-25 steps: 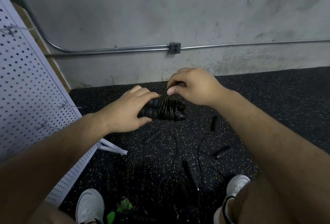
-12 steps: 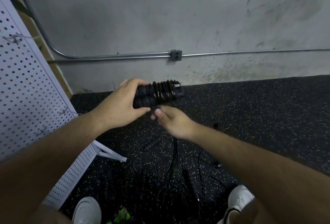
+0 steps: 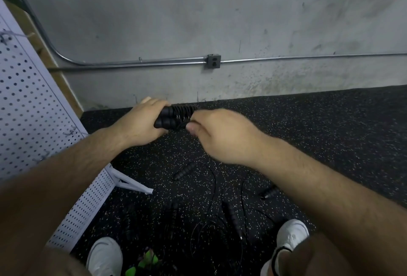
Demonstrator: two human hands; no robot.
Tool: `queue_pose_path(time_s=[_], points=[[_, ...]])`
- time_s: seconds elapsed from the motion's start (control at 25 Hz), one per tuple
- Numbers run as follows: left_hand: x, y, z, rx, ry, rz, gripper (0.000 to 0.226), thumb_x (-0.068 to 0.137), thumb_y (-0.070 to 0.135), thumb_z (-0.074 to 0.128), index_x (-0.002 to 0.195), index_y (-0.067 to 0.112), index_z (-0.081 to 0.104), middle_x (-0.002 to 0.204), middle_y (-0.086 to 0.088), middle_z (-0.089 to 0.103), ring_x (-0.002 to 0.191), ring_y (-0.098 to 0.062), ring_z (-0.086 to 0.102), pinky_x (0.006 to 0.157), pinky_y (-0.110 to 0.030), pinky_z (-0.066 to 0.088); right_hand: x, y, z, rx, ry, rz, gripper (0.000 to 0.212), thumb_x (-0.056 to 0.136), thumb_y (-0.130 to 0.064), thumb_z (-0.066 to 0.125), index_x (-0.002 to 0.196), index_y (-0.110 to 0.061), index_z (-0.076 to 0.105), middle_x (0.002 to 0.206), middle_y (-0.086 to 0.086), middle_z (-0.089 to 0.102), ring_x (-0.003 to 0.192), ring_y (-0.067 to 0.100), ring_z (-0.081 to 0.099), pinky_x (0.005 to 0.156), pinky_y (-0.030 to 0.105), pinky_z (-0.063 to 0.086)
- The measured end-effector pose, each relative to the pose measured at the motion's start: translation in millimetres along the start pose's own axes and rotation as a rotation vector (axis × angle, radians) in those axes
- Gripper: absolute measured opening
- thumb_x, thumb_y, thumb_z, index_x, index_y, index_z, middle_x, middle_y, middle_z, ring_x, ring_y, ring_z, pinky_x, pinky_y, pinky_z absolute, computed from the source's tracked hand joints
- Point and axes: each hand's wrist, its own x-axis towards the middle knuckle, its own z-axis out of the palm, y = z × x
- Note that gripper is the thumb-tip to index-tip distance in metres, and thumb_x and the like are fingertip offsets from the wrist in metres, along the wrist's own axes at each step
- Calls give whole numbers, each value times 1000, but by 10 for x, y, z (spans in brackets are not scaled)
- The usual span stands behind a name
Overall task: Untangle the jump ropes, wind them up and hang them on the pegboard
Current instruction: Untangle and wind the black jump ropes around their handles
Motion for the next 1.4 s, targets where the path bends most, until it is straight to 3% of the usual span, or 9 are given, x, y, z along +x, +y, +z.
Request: queue_pose_path(time_s=[0.16,0.36,0.52,0.6,0.68,0.88,1.0,1.2,1.4], points=[[-85,258,83,-46,-92,97,61,77,24,84,130,20,55,113,12,53,114,-12,46,102,-35,44,161,394,-79,-120,224,-42,27,105,-37,45,104,-22,67,79,-9,63,69,12,55,63,30,47],[-266,588,158,-139,-203,214,55,78,25,83,125,28,54,108,21,50,107,2,43,95,-20,41,277,830,29,67,190,-25,22,101,-35,58,111,-25,74,94,-14,72,84,7,63,74,29,51],[-364,841,-19,-300,-168,122,56,76,29,85,121,35,51,110,12,54,104,-1,52,87,-20,45,293,1014,118,573,106,114,12,91,-32,71,99,-24,75,91,-11,74,78,-4,66,77,20,49],[-345,890,-126,-340,-82,57,62,77,30,85,125,36,46,120,13,53,110,-1,52,89,-18,43,243,962,232,788,-41,168,8,90,-19,72,88,-20,64,86,-2,66,69,-8,64,71,13,50],[-293,877,-200,-319,-8,6,62,81,27,82,129,31,43,124,11,50,112,-2,50,87,-12,39,248,732,457,675,-152,250,30,102,-10,55,75,-22,49,72,-5,50,53,-6,52,58,14,44],[-151,689,-245,-179,84,-28,58,83,18,78,131,13,44,120,6,42,116,-7,42,96,-22,37,334,344,770,818,-123,259,36,110,-32,35,87,-17,59,56,-10,46,48,8,40,48,23,31],[-79,516,-208,-114,112,-30,57,83,12,76,131,8,46,116,6,39,119,-13,43,101,-25,37,240,181,741,682,-210,180,39,109,-37,35,107,-13,65,65,-7,56,45,-1,47,48,21,38],[-25,331,-107,-26,82,17,50,82,12,75,125,8,50,116,-6,54,117,-22,46,100,-42,46,66,-11,356,274,-108,-15,34,107,-34,44,88,-12,62,72,1,62,57,12,54,50,25,38],[-48,464,-46,-32,-15,91,59,79,14,79,130,11,49,118,1,51,117,-14,44,99,-24,37,21,178,-76,-238,58,-204,26,106,-36,40,104,-23,63,86,-8,64,69,12,58,59,27,45]])
